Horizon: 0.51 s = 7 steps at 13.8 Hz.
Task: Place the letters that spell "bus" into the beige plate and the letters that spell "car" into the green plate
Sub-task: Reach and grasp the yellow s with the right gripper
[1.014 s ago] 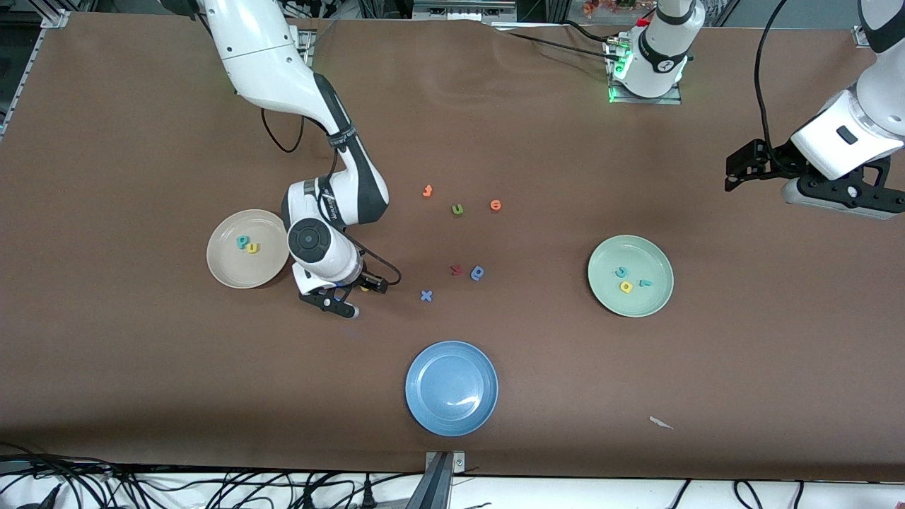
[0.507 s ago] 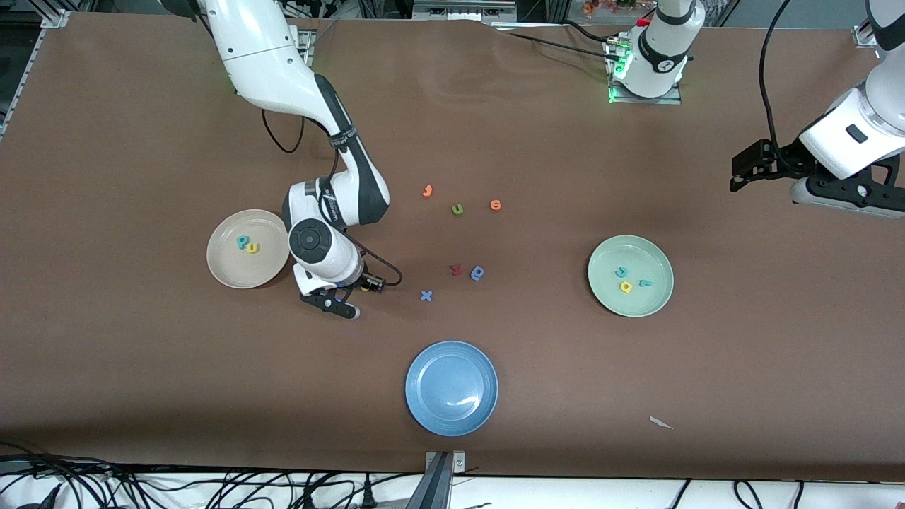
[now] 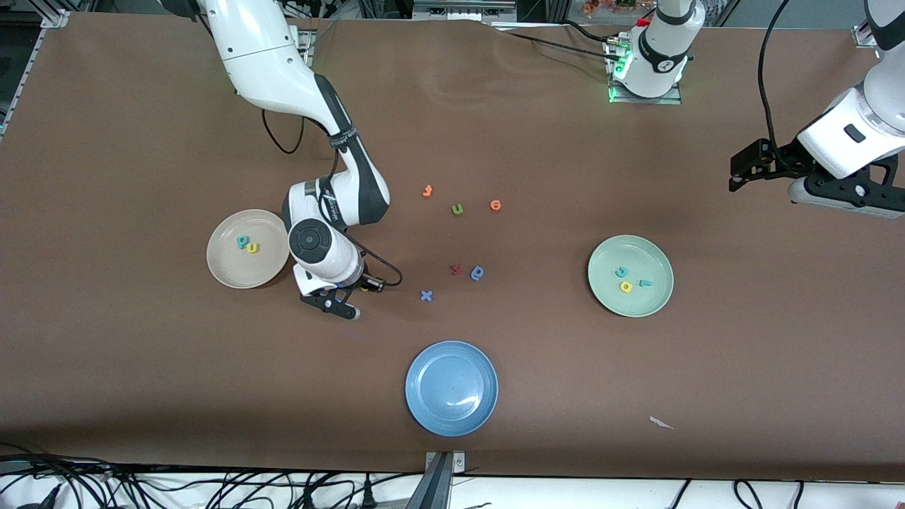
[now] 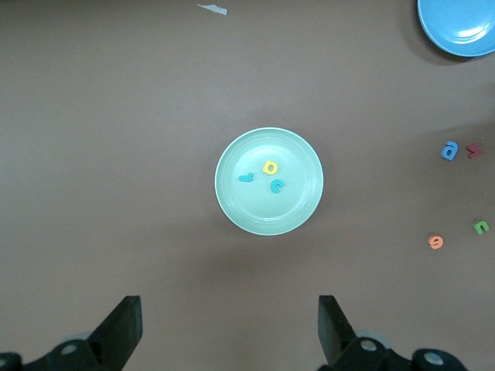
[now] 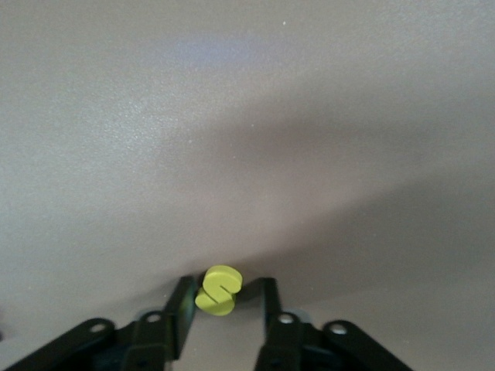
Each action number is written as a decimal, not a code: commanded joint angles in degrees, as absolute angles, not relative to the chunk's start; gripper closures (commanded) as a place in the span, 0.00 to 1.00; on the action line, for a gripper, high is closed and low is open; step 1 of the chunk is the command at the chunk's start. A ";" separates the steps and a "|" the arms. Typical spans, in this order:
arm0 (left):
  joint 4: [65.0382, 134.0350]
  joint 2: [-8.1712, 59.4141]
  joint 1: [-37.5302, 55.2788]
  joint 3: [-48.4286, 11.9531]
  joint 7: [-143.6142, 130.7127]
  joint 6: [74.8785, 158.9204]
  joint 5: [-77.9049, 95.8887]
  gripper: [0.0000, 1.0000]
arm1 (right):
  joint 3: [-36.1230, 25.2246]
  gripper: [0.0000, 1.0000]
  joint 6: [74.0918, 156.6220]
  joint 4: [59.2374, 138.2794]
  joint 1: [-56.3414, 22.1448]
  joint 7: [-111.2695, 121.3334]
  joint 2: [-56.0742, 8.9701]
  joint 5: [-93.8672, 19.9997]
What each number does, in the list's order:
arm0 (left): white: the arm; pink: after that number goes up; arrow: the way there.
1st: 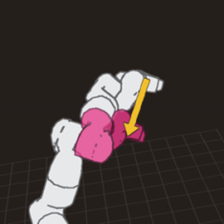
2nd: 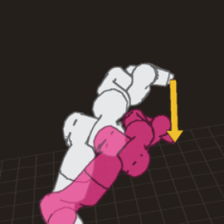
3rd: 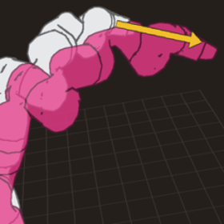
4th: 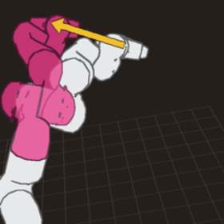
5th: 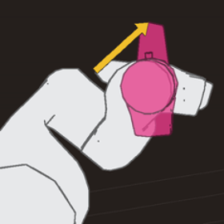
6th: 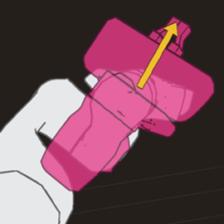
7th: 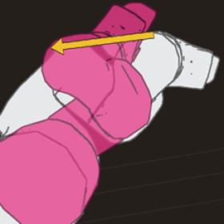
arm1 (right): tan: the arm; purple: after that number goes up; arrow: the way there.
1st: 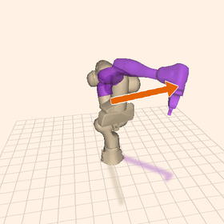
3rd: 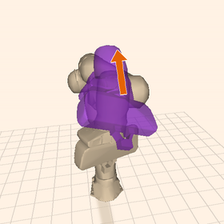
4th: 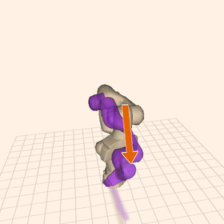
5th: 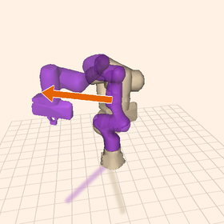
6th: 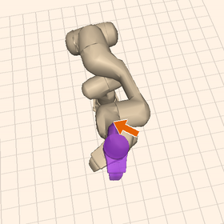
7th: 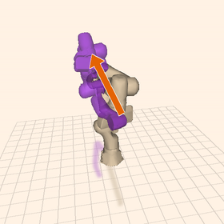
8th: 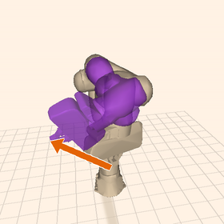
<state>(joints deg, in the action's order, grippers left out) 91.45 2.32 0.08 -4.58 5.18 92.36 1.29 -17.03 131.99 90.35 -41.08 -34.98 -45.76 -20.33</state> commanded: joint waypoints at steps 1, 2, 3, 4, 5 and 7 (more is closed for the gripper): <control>90.44 2.20 0.00 -4.66 5.10 91.06 -0.09 0.00 | -16.79 0.73 131.40 88.24 -40.61 -34.98 -47.11 -21.62; 90.44 2.20 0.00 -4.75 5.01 90.62 -0.09 0.00 | -16.79 0.77 131.40 88.24 -40.61 -35.07 -47.28 -21.62; 90.44 2.20 -0.09 -4.49 5.36 90.62 0.00 0.00 | -16.79 0.81 131.40 88.24 -40.69 -35.07 -47.20 -21.80; 90.44 2.20 -0.61 -4.57 5.45 90.62 0.00 0.00 | -16.79 0.84 131.40 88.24 -40.69 -34.89 -47.20 -22.58; 90.35 2.20 -0.79 -4.57 5.36 90.62 0.00 0.00 | -16.79 0.87 131.05 88.07 -40.69 -34.89 -47.20 -22.85; 90.35 2.20 -0.88 -4.57 5.27 90.53 0.00 0.00 | -16.79 0.88 130.61 87.28 -40.52 -34.81 -47.11 -22.85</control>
<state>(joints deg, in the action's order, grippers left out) 91.37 2.31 -0.65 -4.41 5.18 91.85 1.29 -17.03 131.98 90.10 -41.02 -34.98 -45.78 -21.51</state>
